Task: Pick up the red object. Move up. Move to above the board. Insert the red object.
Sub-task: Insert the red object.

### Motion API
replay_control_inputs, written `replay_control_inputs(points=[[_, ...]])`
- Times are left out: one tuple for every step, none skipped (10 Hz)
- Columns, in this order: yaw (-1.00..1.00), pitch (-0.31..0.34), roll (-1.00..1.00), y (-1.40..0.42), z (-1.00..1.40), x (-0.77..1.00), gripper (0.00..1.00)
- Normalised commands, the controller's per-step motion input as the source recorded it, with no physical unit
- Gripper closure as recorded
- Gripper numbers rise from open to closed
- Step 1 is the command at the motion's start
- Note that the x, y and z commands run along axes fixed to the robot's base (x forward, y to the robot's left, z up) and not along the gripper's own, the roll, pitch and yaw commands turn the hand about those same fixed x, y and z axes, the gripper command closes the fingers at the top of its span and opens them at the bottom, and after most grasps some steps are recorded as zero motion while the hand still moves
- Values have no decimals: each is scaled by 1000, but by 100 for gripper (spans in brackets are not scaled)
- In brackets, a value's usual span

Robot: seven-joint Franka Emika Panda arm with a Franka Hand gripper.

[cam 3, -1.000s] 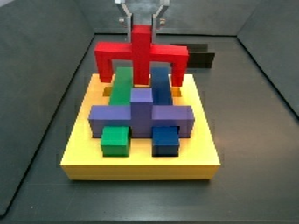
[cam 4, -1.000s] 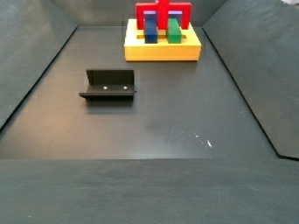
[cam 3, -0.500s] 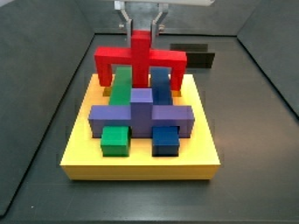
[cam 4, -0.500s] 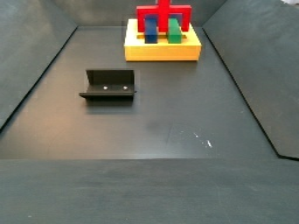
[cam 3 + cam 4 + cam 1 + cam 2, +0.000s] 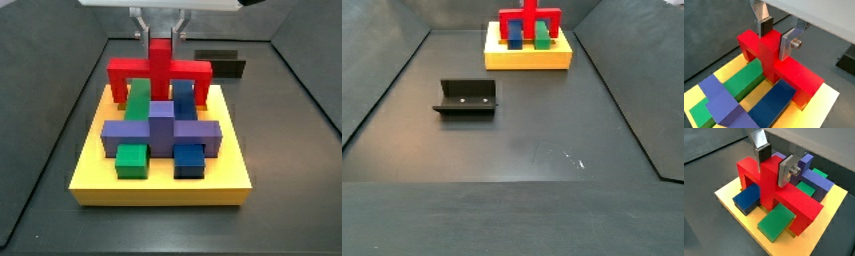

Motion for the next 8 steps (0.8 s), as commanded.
replay_control_inputs(points=[[0,-24,57,0,-77,69,100],[0,0,14,0,-89,166,100],[0,-21,0,0,-154,211,100],[0,-63,0,0,-243,154,100],[0,-74,0,0,-251,97,100],[0,-84,-4,0,-266,43,100],[0,-94,-20,0,-286,0,100],[0,-80,-17,71,-229,-49,100]])
